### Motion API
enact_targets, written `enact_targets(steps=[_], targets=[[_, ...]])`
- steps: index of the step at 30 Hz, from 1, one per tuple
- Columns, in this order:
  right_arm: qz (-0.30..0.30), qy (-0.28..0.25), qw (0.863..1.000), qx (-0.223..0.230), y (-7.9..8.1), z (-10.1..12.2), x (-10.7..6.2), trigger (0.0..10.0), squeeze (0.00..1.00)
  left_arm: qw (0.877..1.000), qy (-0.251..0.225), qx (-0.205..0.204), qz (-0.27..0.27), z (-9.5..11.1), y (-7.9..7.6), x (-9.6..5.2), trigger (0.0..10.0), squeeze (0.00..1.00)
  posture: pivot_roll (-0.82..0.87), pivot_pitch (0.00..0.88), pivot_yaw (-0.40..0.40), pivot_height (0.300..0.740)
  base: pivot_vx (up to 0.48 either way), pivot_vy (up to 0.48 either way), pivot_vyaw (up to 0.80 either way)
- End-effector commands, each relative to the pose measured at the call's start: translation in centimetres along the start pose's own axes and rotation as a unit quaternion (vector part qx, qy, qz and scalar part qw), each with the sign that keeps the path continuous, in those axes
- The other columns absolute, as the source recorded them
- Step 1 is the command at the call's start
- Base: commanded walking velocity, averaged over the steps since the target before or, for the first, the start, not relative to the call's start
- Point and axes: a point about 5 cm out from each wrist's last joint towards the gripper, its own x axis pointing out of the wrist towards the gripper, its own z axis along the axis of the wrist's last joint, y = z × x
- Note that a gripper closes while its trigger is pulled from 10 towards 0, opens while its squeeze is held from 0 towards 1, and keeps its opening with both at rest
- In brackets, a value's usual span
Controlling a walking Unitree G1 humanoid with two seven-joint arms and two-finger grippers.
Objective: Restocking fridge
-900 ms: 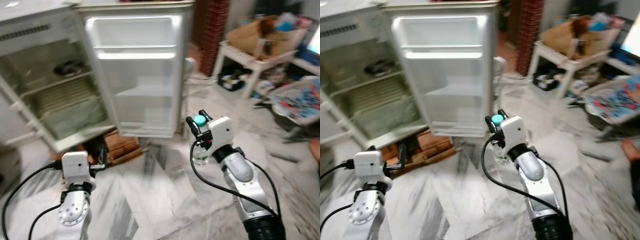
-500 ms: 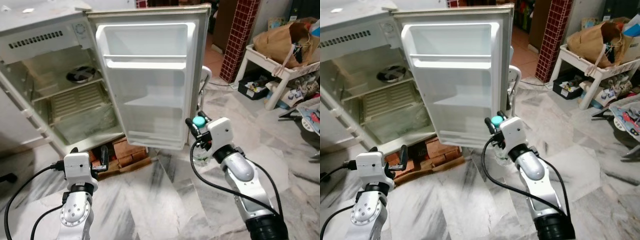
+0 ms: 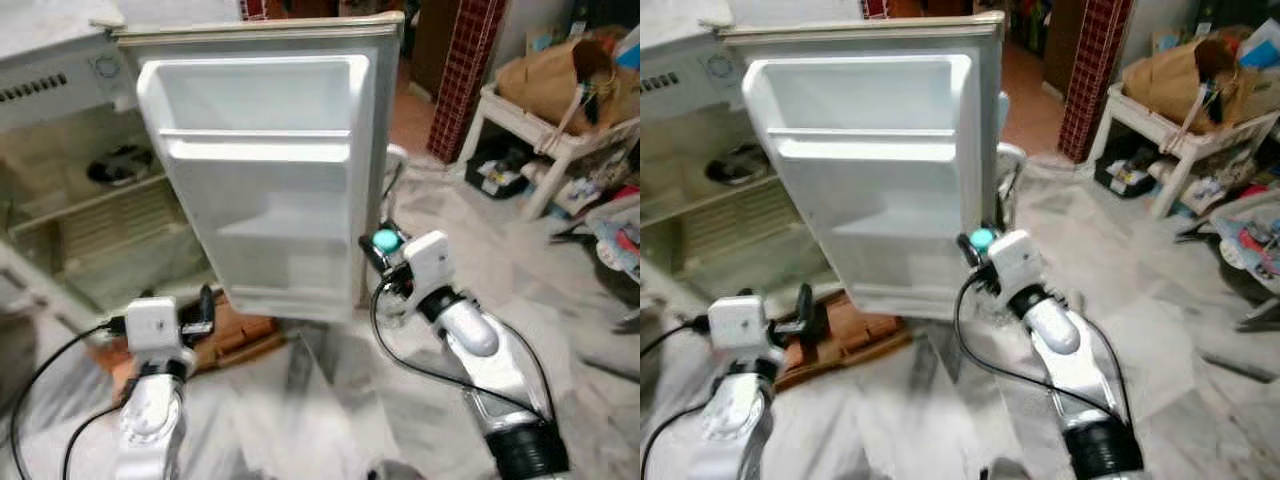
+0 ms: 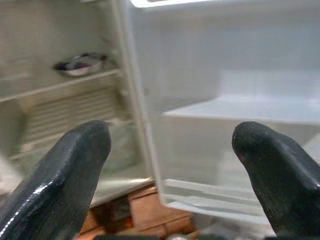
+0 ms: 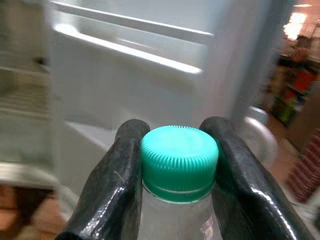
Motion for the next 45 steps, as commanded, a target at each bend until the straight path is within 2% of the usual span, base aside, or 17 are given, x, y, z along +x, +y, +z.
enact_targets(steps=[1, 6, 18, 31, 45], targets=[[0.013, -0.026, 1.0, 0.005, 0.8, 1.0, 0.7, 10.0, 0.0, 1.0, -0.001, 0.014, 0.013, 0.1, 1.2, 0.0, 10.0, 0.0, -0.03, 0.049, 0.038, 0.74, 0.274, 0.394, 0.0], [0.034, -0.029, 0.999, 0.001, 1.3, 1.0, 0.6, 10.0, 0.0, 1.0, 0.0, 0.013, 0.011, 0.1, 1.1, 0.1, 10.0, 0.0, -0.03, 0.05, 0.04, 0.74, 0.281, 0.38, 0.45], [0.039, -0.03, 0.999, -0.001, 1.3, 1.0, 0.7, 10.0, 0.0, 1.0, 0.004, 0.015, 0.013, 0.0, 1.0, 0.3, 10.0, 0.0, -0.03, 0.05, 0.037, 0.74, 0.0, 0.0, 0.78], [0.018, -0.025, 1.0, -0.006, 0.9, 1.0, 0.9, 10.0, 0.0, 1.0, 0.005, 0.017, -0.006, 0.0, 0.6, 0.3, 10.0, 0.0, -0.03, 0.052, 0.037, 0.74, 0.0, 0.0, 0.0], [-0.004, -0.017, 1.0, -0.021, 0.3, 0.9, 1.3, 10.0, 0.0, 1.0, 0.002, 0.017, -0.013, 0.1, 0.3, 0.4, 10.0, 0.0, -0.03, 0.062, 0.041, 0.74, 0.309, 0.0, 0.0]])
